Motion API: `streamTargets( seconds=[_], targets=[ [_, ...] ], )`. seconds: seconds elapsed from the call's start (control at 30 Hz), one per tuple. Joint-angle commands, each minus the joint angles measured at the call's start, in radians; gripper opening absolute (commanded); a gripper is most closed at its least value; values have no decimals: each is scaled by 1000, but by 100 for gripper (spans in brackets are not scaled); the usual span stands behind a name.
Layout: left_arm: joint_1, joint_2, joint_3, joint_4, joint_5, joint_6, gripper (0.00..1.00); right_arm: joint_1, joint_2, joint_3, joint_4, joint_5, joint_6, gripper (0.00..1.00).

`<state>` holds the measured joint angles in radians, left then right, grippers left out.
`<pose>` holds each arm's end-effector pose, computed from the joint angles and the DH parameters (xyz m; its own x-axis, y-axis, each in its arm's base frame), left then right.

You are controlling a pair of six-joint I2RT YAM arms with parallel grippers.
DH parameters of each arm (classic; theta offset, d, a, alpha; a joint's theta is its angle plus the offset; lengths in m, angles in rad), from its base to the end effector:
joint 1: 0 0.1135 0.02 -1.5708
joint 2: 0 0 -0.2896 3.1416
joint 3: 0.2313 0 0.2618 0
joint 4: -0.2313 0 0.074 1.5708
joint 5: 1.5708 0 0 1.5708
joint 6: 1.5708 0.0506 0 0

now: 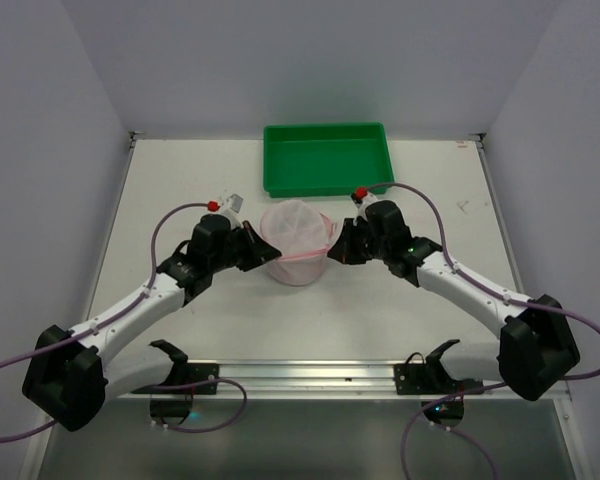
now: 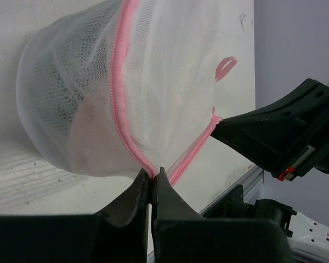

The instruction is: Unzip the laundry bag and remove the bra

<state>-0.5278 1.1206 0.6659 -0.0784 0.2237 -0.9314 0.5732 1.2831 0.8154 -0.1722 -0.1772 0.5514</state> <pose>0.2151 -0.1384 0.2536 -0.7885 -0.4460 -0.4234 0.0392 0.6506 -0.7584 0.2402 0.1657 0.2560 -0.7692 0.1173 -0.6281 -0.2931 0.8088 0.5099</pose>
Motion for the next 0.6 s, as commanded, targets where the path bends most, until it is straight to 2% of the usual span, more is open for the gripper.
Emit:
streamTargets(
  seconds=[0.0,0.07,0.1,0.13,0.17,0.2,0.23,0.27,0.3,0.33,0.37,0.43,0.57],
  targets=[
    [23,-67,-64,-66,-6,56,0,-72,7,-9,-95,121,-85,0],
    [23,-82,-107,-25,14,29,1,-70,-16,-7,-79,90,-78,0],
    [22,-96,-120,-9,17,23,19,-69,-28,-5,-64,62,-73,0],
    [20,-102,-135,9,20,20,30,-68,-42,4,-64,56,-68,3],
    [22,-108,-137,9,17,23,48,-64,-69,11,-67,53,-59,7],
    [22,-125,-137,5,10,26,57,-61,-85,22,-84,50,-57,13],
    [23,-136,-124,-21,-4,40,67,-59,-100,46,-93,51,-56,26],
    [23,-146,-114,-40,-36,48,77,-53,-132,59,-104,53,-54,33],
    [23,-168,-103,-58,-50,57,91,-52,-148,71,-127,56,-53,41],
    [23,-179,-77,-101,-67,80,95,-49,-165,94,-136,61,-51,52],
    [25,-188,-62,-124,-101,91,99,-39,-180,103,-142,64,-45,56],
    [26,-214,-20,-173,-139,127,99,-30,-221,117,-144,68,-36,66],
    [34,-222,18,-195,-217,170,95,-6,-254,119,-102,70,4,74]
  ],
)
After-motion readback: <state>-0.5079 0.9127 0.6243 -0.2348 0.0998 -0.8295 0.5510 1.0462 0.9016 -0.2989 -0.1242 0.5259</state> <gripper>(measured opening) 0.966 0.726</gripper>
